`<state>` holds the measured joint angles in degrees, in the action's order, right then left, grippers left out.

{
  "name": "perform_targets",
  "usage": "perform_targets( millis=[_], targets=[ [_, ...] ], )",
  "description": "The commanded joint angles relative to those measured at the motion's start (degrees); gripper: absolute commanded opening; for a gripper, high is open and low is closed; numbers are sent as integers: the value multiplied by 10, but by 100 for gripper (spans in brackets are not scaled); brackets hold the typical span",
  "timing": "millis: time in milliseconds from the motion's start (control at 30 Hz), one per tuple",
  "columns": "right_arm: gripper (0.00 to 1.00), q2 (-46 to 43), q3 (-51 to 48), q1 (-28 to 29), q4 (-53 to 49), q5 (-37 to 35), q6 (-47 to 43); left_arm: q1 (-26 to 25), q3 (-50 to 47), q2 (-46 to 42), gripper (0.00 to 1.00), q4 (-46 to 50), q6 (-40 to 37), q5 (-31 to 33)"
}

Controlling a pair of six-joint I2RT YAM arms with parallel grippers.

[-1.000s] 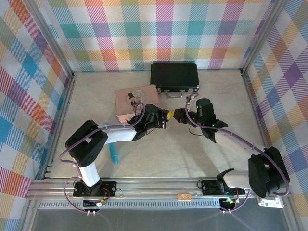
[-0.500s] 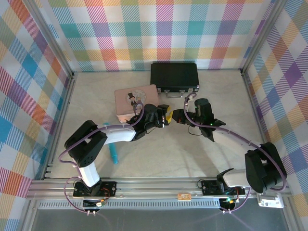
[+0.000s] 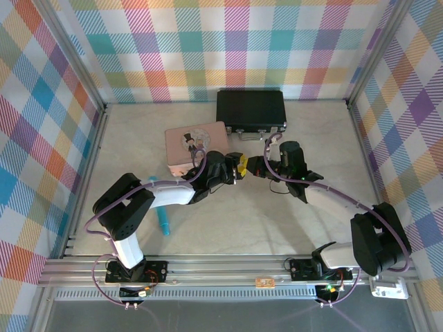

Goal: Unlock the padlock with the key

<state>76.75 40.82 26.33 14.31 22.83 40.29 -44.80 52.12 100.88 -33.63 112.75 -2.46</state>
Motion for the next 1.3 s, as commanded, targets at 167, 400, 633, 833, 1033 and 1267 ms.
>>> perform_targets(
  millis=[167,400,633,833,1033,1267],
  targets=[
    [0,-16,-11,5,17,10,8,4,-9,-9,29,-36,20,0],
    [0,-14,-14,5,20,13,12,3,-14,-15,23,-35,20,4],
    [0,-33,-16,4,3,5,7,4,-21,-15,4,-31,13,11],
    [0,-62,-18,2,-35,-8,-5,10,-22,-26,0,-14,-34,24],
    [0,-78,-17,-1,-44,-6,-13,17,-18,-23,0,-23,-51,17],
    [0,-32,-3,0,-2,33,5,15,-4,2,49,-86,-4,-21]
  ],
)
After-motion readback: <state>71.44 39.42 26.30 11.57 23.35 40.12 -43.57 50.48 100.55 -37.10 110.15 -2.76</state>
